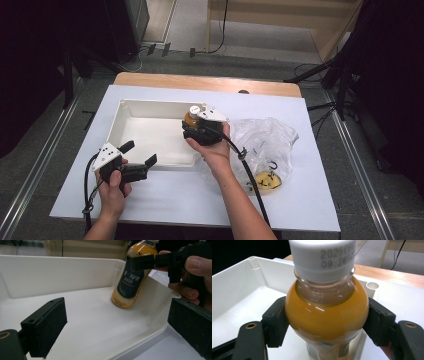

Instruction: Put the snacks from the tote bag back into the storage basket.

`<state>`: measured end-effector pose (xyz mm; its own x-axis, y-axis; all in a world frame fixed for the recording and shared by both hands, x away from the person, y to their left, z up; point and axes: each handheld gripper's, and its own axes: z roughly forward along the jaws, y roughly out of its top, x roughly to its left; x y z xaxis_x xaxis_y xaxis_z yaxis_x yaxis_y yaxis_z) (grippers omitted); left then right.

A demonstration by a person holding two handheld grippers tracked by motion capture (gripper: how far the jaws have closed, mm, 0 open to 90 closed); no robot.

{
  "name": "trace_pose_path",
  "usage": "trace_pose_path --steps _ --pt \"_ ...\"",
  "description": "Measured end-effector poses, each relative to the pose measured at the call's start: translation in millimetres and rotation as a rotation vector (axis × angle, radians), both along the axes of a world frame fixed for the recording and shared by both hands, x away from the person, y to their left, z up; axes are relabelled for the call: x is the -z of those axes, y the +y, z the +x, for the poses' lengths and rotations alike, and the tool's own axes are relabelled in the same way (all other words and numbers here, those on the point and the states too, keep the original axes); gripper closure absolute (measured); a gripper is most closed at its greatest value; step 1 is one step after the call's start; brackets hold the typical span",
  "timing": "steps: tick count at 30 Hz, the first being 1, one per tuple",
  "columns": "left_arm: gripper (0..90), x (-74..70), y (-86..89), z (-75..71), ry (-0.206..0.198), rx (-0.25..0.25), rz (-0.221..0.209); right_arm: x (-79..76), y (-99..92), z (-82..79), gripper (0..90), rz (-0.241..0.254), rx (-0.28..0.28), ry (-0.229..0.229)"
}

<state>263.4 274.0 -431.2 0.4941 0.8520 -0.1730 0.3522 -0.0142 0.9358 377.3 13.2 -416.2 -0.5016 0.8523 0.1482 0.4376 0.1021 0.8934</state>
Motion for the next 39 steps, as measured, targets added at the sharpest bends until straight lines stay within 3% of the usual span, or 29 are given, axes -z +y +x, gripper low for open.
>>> trace_pose_path --steps 5,8,19,39 --pt "2.3 0.3 -0.3 -0.5 0.003 -0.001 0.008 -11.1 -9.9 -3.7 20.7 0.042 -0.020 -0.018" --pt "2.3 0.2 -0.8 -0.8 -0.001 0.001 0.008 -20.1 -15.3 -9.0 20.1 0.053 -0.009 -0.049" --pt "2.3 2.0 -1.7 0.0 0.004 0.000 0.021 -42.7 -49.0 -19.4 19.6 0.083 0.034 -0.081" --pt "2.3 4.6 -4.1 0.2 0.010 0.000 0.034 -41.4 -104.4 -43.8 21.8 0.079 0.098 -0.119"
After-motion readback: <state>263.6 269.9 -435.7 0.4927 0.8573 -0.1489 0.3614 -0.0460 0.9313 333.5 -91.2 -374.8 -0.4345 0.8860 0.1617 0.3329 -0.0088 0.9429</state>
